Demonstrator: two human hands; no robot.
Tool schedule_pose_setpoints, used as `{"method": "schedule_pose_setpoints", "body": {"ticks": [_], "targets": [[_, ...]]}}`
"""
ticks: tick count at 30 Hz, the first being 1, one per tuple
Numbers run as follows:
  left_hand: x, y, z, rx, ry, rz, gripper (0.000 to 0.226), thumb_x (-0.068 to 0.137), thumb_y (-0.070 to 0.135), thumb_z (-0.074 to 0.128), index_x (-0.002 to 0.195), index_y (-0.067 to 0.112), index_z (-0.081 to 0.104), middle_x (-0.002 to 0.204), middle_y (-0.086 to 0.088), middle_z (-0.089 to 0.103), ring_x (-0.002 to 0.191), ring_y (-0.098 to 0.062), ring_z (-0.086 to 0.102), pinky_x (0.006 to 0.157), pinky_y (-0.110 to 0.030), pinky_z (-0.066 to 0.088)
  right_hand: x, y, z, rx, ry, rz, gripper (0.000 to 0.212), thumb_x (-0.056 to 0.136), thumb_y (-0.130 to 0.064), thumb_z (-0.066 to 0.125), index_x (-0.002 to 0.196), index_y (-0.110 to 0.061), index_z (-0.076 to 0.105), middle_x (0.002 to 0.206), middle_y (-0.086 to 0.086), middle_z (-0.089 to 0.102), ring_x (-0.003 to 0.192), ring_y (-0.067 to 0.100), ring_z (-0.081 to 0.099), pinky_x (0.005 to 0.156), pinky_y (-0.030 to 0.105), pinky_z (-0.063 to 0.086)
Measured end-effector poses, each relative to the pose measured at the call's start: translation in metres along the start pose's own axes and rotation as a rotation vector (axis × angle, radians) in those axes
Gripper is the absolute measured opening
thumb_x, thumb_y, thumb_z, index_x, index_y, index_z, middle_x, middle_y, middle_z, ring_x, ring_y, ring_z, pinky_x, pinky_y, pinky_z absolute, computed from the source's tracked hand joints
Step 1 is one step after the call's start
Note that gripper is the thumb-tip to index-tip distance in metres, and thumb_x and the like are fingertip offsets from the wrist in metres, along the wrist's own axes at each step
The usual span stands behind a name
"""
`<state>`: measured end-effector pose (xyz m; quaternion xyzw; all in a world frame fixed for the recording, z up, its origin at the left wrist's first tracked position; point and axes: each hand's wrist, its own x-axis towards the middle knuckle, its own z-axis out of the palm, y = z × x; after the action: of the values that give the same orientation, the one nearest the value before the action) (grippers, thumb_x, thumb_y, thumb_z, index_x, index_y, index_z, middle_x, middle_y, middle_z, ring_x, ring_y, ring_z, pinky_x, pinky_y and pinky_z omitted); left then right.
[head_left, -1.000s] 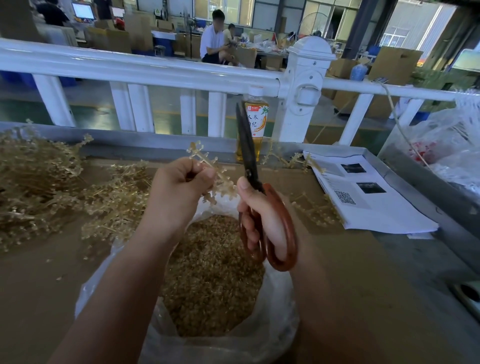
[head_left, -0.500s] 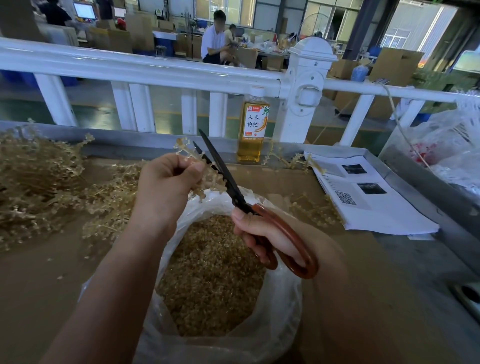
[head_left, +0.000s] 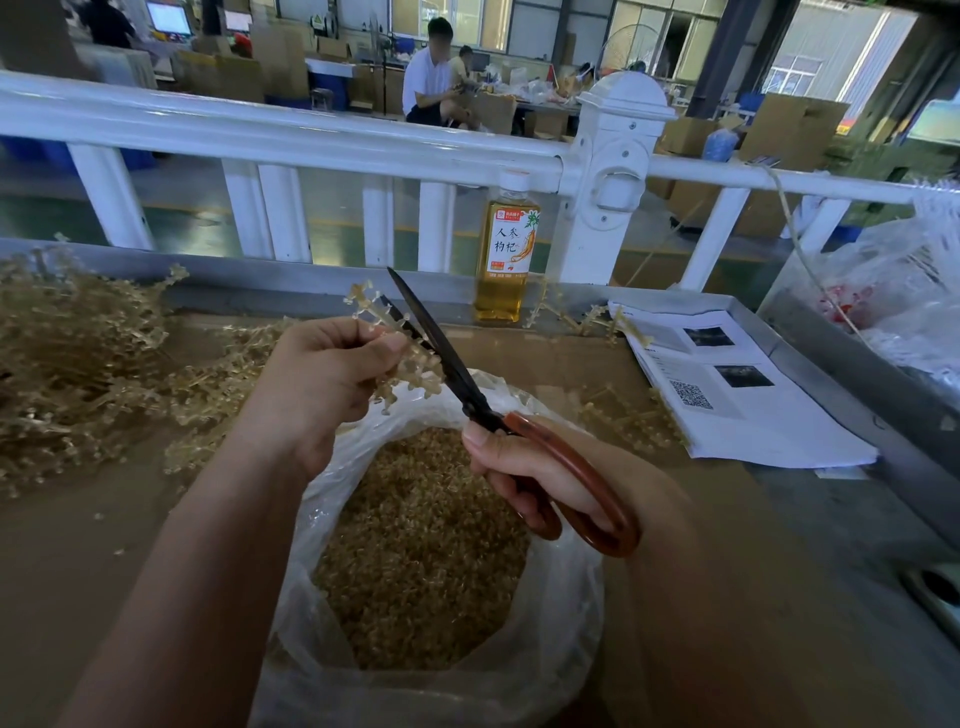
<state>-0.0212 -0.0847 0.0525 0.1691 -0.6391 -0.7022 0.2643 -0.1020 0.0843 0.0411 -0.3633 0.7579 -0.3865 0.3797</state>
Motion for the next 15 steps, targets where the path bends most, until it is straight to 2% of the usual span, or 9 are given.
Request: {"method": "schedule_pose_setpoints", "body": {"ticks": [6,15], "targets": [[-0.0003,-0.0002,0.0009,0.028,0.016,0.002,0.026,0.084,0.002,0.059,0.06,0.009,0.054,0.044,0.006,0.039,0.032,-0.003,0.021,0.034,-0.01,0.019,0.0004,0.0002,-0.0004,-0.017,-0.012,-0.001,0.074,0.06,-0.075,0.047,0.093,-0.009,0.05,0.047,-0.009,0.044,0.044,0.013,0.039,0.051,0.03,0.038],[-0.0021,0.0022,0.0003,0.081,-0.018,-0.01,0.025,0.085,0.003,0.059,0.061,0.009,0.055,0.041,0.008,0.044,0.03,-0.001,0.025,0.033,-0.01,0.021,-0.0008,-0.0014,0.0008,0.012,-0.007,-0.002,0.057,0.058,-0.075,0.048,0.085,-0.025,0.051,0.046,-0.01,0.044,0.043,0.011,0.039,0.051,0.031,0.037]]}}
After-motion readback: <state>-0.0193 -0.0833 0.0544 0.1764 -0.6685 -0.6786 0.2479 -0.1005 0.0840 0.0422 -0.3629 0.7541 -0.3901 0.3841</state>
